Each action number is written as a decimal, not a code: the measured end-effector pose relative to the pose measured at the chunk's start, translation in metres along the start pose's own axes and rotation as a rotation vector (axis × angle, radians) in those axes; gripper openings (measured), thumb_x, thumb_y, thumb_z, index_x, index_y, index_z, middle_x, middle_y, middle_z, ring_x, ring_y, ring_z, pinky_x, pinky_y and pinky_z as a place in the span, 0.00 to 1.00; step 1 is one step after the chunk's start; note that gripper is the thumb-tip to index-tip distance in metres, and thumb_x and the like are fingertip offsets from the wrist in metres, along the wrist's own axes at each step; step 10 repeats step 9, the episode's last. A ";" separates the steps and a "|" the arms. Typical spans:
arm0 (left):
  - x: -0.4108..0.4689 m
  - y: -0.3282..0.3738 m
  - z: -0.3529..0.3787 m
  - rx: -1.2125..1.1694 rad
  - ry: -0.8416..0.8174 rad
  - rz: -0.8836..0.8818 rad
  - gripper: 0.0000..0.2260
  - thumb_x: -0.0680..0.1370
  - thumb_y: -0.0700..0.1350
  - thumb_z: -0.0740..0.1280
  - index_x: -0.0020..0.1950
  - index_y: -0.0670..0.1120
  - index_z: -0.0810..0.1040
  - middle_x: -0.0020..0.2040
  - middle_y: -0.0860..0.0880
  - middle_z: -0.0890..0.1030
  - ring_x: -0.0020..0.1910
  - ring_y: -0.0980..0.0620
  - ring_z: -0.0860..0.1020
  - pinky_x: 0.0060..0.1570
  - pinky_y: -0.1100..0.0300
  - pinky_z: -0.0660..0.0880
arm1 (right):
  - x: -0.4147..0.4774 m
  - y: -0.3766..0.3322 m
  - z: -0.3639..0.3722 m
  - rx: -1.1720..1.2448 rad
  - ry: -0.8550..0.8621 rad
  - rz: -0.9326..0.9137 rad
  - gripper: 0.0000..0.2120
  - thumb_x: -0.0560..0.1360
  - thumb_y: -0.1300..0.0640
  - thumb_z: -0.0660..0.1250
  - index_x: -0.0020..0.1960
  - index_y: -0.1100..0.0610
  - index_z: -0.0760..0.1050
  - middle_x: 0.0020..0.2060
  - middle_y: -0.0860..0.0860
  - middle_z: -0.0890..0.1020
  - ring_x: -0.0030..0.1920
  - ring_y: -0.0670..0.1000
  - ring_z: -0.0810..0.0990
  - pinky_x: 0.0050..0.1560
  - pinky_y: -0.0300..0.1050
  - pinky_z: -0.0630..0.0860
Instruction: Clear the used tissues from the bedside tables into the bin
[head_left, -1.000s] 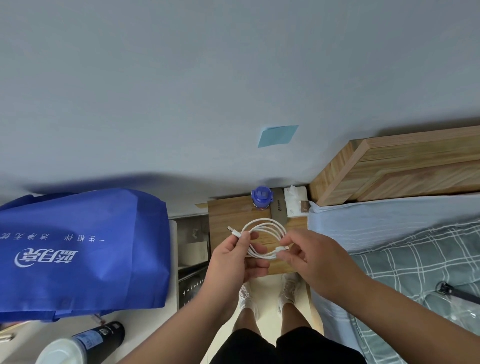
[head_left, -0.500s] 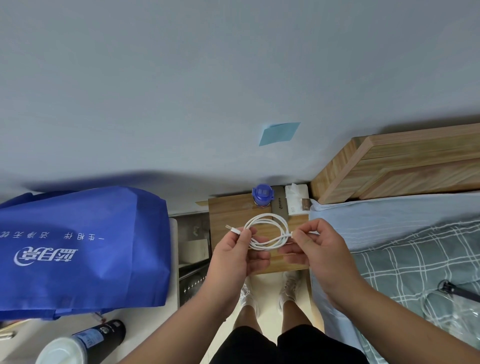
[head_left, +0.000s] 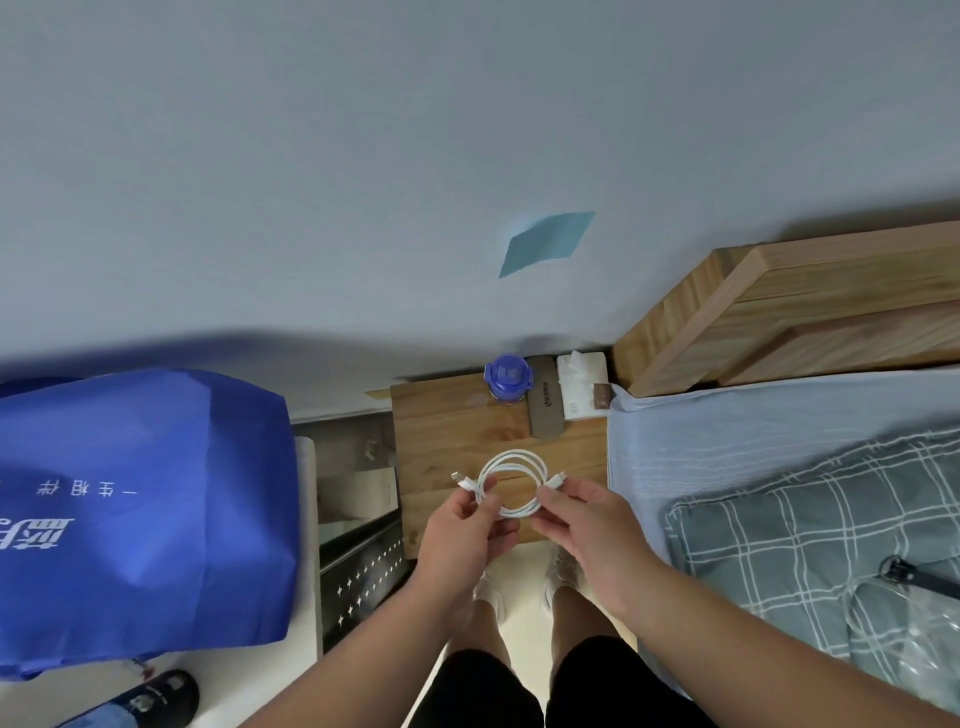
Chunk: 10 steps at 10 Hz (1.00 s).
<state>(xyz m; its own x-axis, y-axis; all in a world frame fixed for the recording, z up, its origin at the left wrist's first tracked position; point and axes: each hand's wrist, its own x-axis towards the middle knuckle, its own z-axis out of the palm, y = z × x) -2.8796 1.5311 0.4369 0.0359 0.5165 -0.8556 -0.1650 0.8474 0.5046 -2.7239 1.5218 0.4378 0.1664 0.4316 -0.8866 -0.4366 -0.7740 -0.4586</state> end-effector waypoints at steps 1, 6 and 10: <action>0.053 -0.025 -0.003 -0.044 0.026 -0.072 0.11 0.85 0.36 0.67 0.67 0.42 0.80 0.53 0.38 0.88 0.47 0.47 0.87 0.53 0.52 0.86 | 0.056 0.016 0.003 -0.059 0.058 0.051 0.05 0.77 0.60 0.75 0.53 0.57 0.83 0.49 0.59 0.88 0.46 0.54 0.89 0.42 0.45 0.86; 0.278 -0.090 0.003 0.041 0.249 0.001 0.09 0.79 0.29 0.70 0.58 0.36 0.79 0.38 0.45 0.81 0.29 0.54 0.80 0.35 0.60 0.80 | 0.273 0.074 0.023 0.170 0.073 0.109 0.06 0.78 0.69 0.70 0.53 0.63 0.81 0.52 0.60 0.84 0.44 0.51 0.83 0.47 0.43 0.83; 0.281 -0.085 0.012 0.213 0.250 -0.006 0.12 0.80 0.35 0.68 0.62 0.41 0.84 0.47 0.41 0.83 0.39 0.45 0.79 0.36 0.55 0.78 | 0.265 0.077 0.014 0.271 0.013 0.132 0.05 0.81 0.67 0.67 0.54 0.61 0.81 0.51 0.56 0.86 0.46 0.52 0.86 0.45 0.43 0.85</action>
